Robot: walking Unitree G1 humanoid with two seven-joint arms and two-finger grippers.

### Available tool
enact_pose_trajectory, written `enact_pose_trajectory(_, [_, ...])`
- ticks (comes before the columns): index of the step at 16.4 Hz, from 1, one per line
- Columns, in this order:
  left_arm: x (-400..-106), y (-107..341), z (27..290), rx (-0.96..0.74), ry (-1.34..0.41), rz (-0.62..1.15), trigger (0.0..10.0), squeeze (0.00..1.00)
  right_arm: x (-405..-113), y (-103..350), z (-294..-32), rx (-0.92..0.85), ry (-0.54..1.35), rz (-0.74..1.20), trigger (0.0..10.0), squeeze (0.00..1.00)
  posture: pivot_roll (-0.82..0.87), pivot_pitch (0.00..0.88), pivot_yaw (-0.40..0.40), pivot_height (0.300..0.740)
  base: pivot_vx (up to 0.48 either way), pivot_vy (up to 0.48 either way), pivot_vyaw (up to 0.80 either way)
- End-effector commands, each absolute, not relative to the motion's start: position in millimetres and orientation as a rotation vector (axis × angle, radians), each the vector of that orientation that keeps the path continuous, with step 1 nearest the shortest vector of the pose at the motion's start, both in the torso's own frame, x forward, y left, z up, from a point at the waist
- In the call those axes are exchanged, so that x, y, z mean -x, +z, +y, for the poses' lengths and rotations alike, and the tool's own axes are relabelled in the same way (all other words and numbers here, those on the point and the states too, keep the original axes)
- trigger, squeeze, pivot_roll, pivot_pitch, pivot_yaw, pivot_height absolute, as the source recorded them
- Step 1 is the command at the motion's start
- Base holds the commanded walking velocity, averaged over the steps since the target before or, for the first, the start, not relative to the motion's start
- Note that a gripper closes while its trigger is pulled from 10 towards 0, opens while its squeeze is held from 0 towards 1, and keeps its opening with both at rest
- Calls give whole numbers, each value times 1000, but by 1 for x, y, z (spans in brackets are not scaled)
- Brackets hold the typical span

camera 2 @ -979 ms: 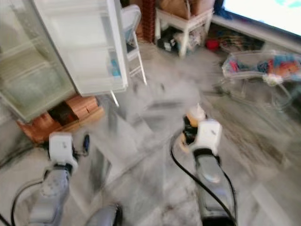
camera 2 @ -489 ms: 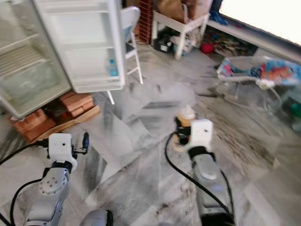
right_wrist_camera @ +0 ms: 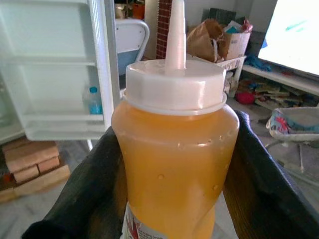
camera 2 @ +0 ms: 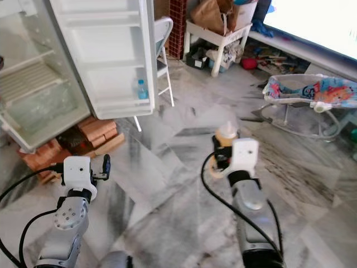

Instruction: Restocking fridge

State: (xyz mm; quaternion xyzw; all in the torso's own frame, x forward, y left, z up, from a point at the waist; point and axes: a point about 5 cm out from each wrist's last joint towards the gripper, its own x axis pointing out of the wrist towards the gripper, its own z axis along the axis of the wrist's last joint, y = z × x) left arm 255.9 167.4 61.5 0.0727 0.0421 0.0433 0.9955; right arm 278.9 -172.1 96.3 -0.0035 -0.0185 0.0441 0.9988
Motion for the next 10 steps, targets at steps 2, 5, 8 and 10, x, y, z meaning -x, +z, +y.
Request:
enact_pose_trajectory(2, [-255,61,174,-162,88,80,10000,0,-281,107,-158,35,155,-108,10000,0,87,74,-66,740,424,131,0])
enact_pose_trajectory(5, [-256,62,172,-172,82,72,10000,0,-281,106,-156,29,165,-105,10000,0,92,72,-64,740,464,0,756])
enact_pose_trajectory(8, [-255,61,169,-176,79,72,10000,0,-282,107,-155,29,173,-110,10000,0,91,72,-64,740,480,0,756])
enact_pose_trajectory(10, [-256,61,168,-178,75,73,10000,0,-283,108,-155,28,177,-114,10000,0,88,73,-62,740,480,0,759])
